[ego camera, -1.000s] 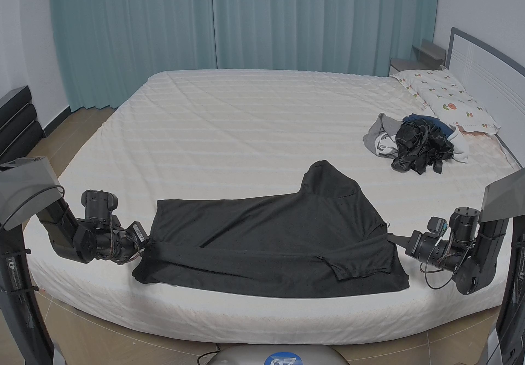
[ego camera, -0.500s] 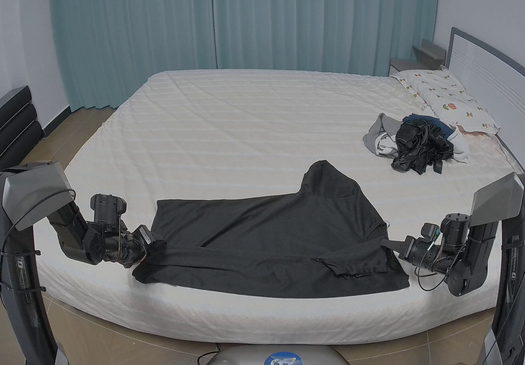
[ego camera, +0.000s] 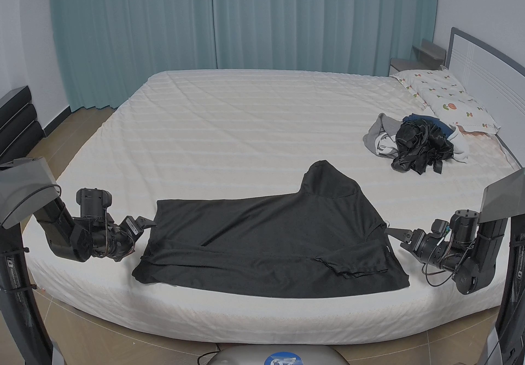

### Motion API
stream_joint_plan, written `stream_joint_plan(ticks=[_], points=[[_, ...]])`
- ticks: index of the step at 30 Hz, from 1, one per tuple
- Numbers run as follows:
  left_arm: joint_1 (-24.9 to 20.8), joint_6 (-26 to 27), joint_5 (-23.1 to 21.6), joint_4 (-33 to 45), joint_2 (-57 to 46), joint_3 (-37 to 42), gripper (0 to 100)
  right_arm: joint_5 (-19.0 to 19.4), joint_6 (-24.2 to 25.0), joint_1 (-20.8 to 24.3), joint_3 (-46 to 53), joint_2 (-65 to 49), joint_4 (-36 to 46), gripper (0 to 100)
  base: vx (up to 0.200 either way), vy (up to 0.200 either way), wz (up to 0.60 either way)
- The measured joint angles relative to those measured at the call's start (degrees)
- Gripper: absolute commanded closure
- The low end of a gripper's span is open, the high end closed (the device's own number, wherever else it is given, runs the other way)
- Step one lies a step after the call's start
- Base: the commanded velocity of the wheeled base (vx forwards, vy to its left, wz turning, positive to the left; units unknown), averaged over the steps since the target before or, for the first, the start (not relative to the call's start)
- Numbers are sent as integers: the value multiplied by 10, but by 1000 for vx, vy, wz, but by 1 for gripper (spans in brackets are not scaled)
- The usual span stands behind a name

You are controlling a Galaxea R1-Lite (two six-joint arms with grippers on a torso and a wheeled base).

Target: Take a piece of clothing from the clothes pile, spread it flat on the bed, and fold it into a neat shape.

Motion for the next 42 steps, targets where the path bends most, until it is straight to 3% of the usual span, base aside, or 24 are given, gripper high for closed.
stream_joint_plan(ticks=[10, 19, 34, 42], points=[[21, -14, -25, -11, -18, 10, 0, 1, 8, -6, 20, -19, 0, 0, 0, 180, 0], [23, -32, -24, -11, -18, 10, 0, 0, 6, -4, 26, -24, 0, 0, 0, 0, 0], [7, -44, -24, -16, -19, 2, 0, -1, 3, 1, 31, -31, 0, 0, 200, 0, 0], [-13, -78, -16, -16, -17, -26, 0, -2, 2, 3, 31, -32, 0, 0, 0, 0, 0]])
